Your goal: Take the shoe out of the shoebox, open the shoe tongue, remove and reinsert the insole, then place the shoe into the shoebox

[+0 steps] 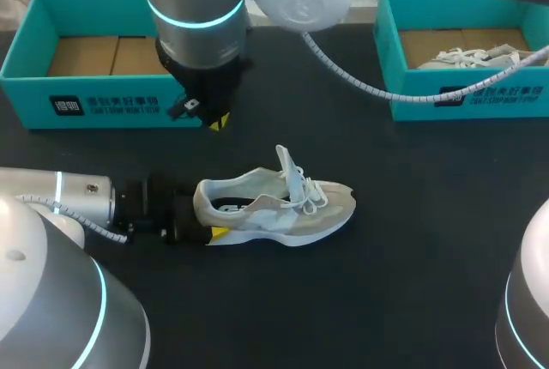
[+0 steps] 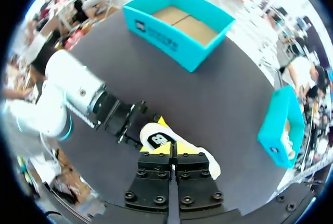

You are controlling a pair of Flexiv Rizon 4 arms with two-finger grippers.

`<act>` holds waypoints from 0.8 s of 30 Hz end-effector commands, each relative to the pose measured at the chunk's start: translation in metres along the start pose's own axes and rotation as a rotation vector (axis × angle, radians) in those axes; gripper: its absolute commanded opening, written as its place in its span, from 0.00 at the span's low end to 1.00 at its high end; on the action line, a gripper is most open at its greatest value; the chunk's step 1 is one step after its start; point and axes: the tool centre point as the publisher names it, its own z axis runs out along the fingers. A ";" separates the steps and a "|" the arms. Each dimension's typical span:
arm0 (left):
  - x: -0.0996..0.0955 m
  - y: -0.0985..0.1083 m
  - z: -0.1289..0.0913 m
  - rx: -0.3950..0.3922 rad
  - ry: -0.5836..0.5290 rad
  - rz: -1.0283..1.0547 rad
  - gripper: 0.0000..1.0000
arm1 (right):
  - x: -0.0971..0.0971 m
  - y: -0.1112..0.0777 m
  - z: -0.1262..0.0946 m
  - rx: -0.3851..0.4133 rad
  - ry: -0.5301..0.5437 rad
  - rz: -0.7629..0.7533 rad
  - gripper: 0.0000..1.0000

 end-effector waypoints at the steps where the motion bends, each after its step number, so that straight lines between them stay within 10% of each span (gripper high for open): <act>1: 0.004 0.006 0.004 0.000 -0.002 0.000 0.00 | -0.007 0.000 0.003 0.027 0.095 -0.176 0.00; 10: 0.004 0.006 0.004 0.000 -0.002 0.000 0.00 | -0.007 0.000 0.003 0.027 0.095 -0.176 0.00; 24: 0.004 0.006 0.004 0.000 -0.002 0.000 0.00 | 0.013 -0.061 0.090 0.146 0.104 -0.358 0.00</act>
